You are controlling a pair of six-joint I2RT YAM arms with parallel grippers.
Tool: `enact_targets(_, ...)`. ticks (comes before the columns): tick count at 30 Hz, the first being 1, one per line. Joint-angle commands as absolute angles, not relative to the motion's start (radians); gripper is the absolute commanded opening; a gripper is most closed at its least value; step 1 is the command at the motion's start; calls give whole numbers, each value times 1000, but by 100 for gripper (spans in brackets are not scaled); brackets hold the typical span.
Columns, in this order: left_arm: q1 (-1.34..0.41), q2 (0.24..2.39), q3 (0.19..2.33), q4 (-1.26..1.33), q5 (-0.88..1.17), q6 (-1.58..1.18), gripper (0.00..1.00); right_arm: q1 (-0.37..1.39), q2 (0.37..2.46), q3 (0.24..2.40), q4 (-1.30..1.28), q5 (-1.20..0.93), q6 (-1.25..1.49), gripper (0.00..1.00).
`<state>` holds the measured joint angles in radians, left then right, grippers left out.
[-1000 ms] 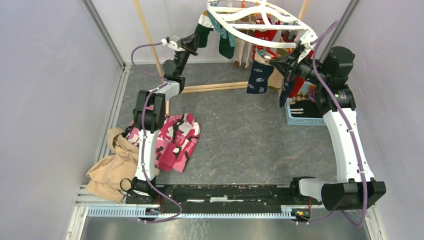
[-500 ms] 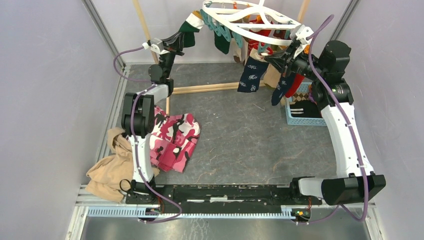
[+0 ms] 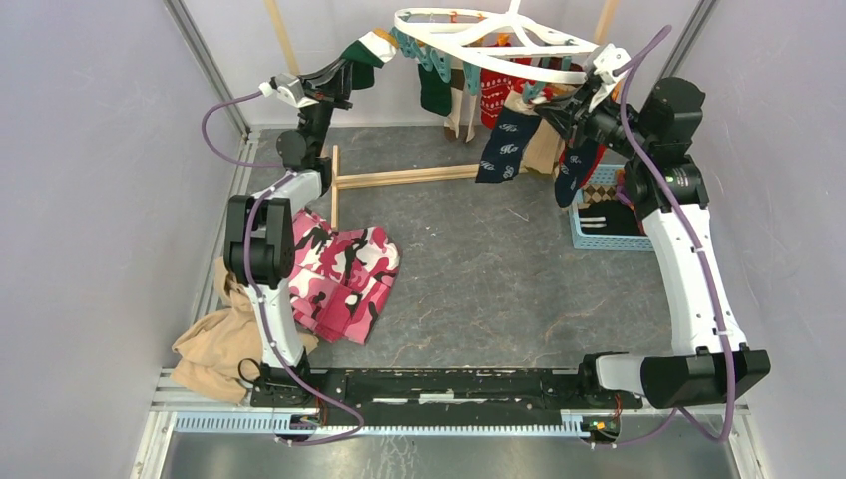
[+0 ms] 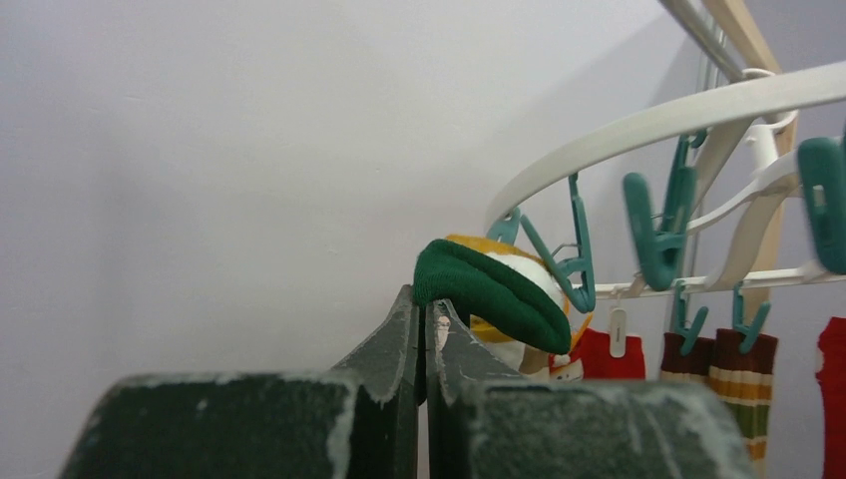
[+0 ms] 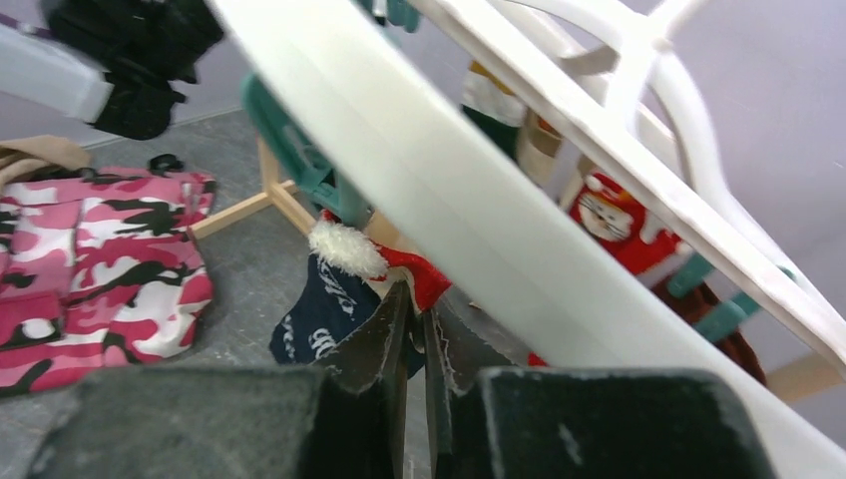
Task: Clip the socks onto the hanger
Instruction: Rotate the hanger at the clothesline.
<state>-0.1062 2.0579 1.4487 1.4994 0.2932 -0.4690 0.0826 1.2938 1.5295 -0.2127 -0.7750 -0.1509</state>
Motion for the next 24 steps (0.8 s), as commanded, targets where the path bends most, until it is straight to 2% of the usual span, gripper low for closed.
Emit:
enact_targets(1,-103,1978,1425,1614,348,-537,2,30,1268,1559,-222,-665,-163,14)
enact_targets(10,-123,1904,1391,1610,425,-606,2,-97,1261,1518,-219,-674,-158,16)
enact_targets(18,-163,1870,1338,1589,465,-601,2,-105,1214,1477,-267,-727,-251,37)
enact_targets(24,-192,1852,1304,1589,481,-595,2,-153,1161,1461,-367,-765,-331,59)
